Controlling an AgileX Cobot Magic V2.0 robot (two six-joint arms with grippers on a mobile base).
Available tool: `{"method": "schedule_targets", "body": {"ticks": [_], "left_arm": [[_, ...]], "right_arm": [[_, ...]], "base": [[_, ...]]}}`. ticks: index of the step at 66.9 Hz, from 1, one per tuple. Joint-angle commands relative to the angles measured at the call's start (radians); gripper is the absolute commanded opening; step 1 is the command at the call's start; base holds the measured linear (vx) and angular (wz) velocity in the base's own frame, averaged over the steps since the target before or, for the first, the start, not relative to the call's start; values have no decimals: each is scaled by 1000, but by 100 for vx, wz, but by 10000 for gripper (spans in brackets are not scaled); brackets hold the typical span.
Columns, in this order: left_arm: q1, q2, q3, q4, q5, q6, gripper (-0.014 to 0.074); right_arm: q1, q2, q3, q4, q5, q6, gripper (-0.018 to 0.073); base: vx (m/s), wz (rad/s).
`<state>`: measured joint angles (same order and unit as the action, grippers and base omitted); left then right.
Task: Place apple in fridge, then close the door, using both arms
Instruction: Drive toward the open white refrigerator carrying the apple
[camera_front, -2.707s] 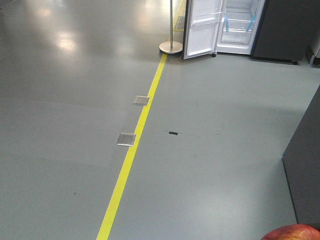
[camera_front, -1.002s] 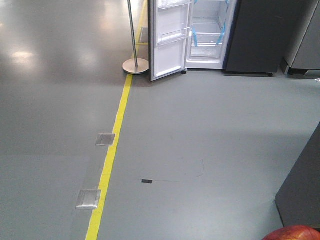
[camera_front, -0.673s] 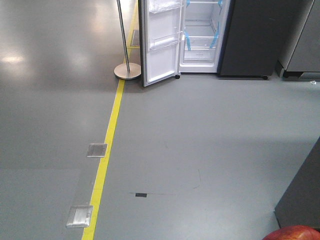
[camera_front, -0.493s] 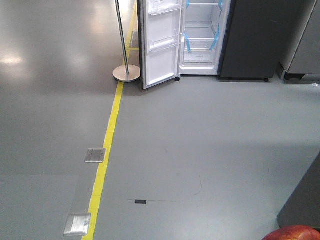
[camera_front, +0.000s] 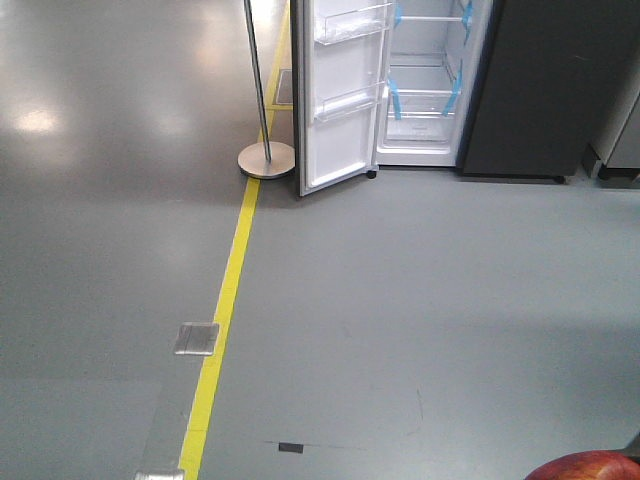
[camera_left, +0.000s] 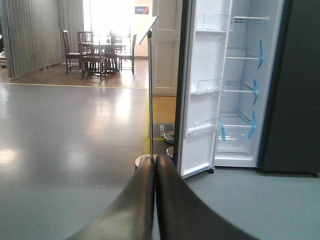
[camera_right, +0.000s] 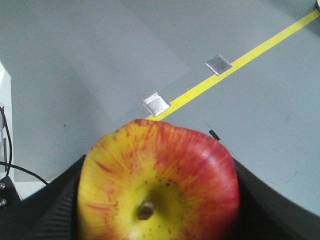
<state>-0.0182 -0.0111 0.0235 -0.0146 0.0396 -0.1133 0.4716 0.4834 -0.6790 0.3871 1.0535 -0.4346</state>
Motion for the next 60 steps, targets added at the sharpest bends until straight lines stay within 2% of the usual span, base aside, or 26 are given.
{"method": "schedule_targets", "body": {"ticks": [1, 60], "left_arm": [[-7, -16, -17, -6, -77, -4, -6], [-7, -16, -17, -6, -77, -4, -6]], "right_arm": [[1, 6, -26, 25, -57, -9, 157], [1, 6, -26, 25, -58, -9, 157]], "base": [[25, 6], [25, -3]]}}
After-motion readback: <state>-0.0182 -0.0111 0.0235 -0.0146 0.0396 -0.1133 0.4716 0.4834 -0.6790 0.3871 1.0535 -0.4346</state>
